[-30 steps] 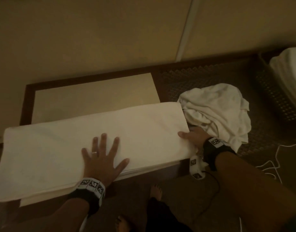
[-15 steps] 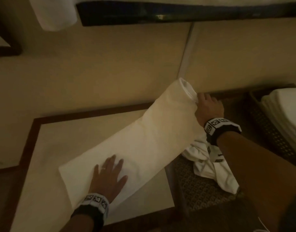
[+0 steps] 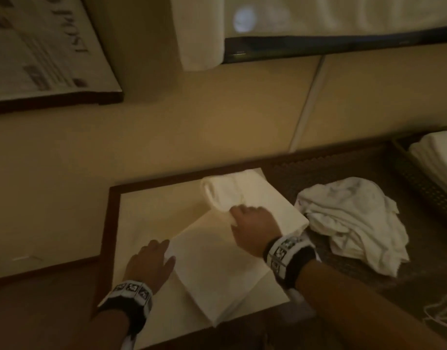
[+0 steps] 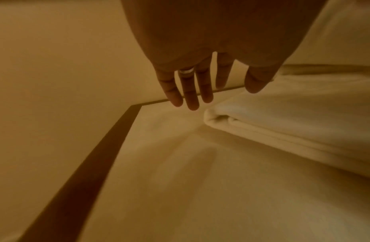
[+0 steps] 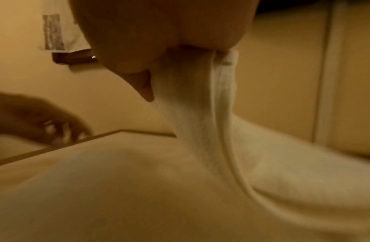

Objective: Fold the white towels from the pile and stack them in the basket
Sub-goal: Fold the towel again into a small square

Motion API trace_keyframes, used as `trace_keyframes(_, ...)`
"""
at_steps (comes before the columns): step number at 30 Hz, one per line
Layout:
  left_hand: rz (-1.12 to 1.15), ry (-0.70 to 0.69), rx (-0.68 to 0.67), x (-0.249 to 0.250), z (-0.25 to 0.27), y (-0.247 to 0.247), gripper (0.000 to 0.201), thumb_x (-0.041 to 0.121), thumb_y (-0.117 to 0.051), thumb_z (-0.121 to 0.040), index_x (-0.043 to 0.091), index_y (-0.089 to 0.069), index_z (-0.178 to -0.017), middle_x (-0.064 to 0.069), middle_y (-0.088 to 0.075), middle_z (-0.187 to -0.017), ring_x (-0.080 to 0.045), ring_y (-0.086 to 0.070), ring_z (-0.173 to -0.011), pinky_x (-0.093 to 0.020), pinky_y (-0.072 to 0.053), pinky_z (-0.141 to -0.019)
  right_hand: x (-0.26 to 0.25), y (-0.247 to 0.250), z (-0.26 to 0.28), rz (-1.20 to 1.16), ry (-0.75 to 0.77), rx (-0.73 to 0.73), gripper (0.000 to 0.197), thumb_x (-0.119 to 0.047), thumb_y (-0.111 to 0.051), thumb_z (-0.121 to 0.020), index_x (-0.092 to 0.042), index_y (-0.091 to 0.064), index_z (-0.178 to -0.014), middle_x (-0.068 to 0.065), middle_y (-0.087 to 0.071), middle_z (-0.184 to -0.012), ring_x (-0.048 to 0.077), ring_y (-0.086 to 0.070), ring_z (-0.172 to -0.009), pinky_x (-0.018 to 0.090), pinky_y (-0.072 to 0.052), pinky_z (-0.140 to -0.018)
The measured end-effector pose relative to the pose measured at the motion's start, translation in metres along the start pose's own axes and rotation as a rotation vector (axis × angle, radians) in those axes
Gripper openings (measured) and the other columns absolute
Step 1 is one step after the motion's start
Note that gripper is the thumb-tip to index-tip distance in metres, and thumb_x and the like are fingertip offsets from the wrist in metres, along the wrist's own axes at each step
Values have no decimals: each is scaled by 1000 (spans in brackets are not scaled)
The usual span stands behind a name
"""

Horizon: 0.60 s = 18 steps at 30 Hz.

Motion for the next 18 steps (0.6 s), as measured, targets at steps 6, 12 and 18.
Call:
trace_keyframes(6, -56, -314, 98, 0, 13, 14, 59, 44, -60, -80, 17, -57, -132, -5, -61, -113, -27, -63, -89, -36, -53, -70, -77, -121, 56, -1, 38, -336, 34, -28, -52, -90, -18, -47, -121, 7, -54, -118, 31, -57, -98, 43, -47, -83)
trace_keyframes(12, -224, -655, 167, 78, 23, -6, 80, 41, -83, -54, 18, -57, -126, -10, -64, -121, -32, -65, -101, -45, -56, -79, -17, -118, 85, 165, -120, -278, 52, -29, -80, -55, -24, -49, -96, 2, -60, -89, 25, -59, -70, 37, -49, -57)
trace_keyframes(18, -219, -636, 73, 153, 8, -35, 52, 33, -83, -56, 19, -69, -104, -10, -65, -99, -27, -64, -70, -34, -49, -51, 58, -96, 126, 51, -426, -260, 33, -35, -53, -91, -22, -55, -121, 3, -51, -125, 29, -50, -114, 41, -47, -90)
Point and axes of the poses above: each hand's wrist, its own z-axis away from the middle knuckle, its own y-axis out of the back of the hand, x = y × z, the point moved 10 cm from there along -z, towards the middle knuckle
